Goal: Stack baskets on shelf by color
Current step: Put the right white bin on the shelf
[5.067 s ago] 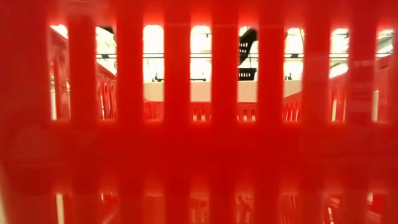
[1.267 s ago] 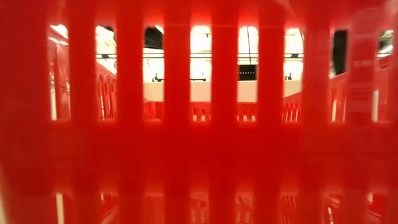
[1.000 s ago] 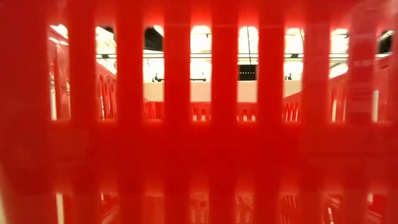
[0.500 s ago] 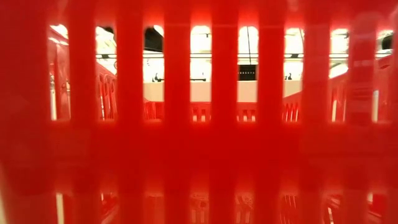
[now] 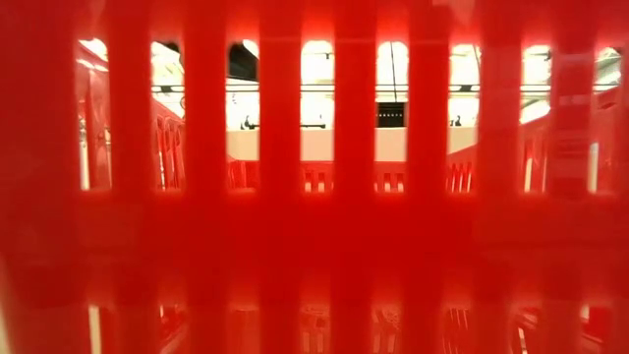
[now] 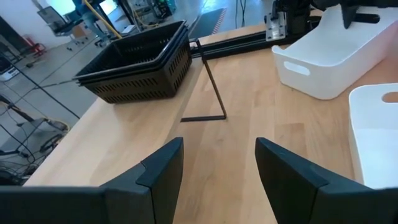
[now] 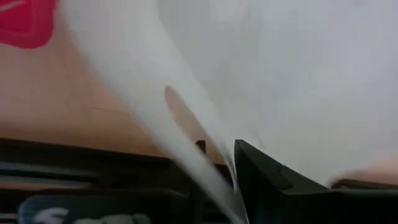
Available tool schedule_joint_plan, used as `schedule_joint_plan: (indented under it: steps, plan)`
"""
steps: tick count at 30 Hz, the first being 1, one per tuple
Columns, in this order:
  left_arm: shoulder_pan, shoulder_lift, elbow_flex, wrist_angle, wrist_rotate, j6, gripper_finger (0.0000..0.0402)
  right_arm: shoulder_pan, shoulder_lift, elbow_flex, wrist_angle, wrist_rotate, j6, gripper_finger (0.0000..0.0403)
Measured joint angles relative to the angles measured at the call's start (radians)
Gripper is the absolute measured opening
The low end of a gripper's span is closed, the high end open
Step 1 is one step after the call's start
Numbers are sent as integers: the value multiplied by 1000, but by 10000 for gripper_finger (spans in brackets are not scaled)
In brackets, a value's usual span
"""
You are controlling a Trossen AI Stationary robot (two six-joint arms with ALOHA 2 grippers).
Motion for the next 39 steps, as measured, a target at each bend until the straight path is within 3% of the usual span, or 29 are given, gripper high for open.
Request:
schedule_joint_plan:
  steps: [5,11,17,19,22,28,31,35,37,39]
  plan:
    - [1,0,0,24,-4,3,200,-14,-15,26,11,-3,75,12]
    - [1,0,0,28,-4,-18,200,-59,-62,200,88,54,128,3]
    - [1,0,0,-2,-8,-20,200,-153,-70,490,149,215,198,2]
    - [1,0,0,-6,-43,13,200,-195,-70,583,187,261,94,1]
    - [-4,-21,0,-41,-131,25,200,-258,-70,687,318,335,-196,1]
    - [-38,-135,2,-191,-252,-48,200,-491,-49,728,632,364,-667,1]
    - [-60,-213,2,-267,-308,-109,200,-674,6,727,703,331,-753,1]
    - [-77,-310,2,-363,-365,-176,200,-922,135,768,752,186,-723,1]
    - [-78,-350,2,-414,-396,-207,200,-1005,226,819,752,110,-725,0]
    - [-78,-379,2,-444,-428,-238,200,-1062,321,895,744,104,-759,0]
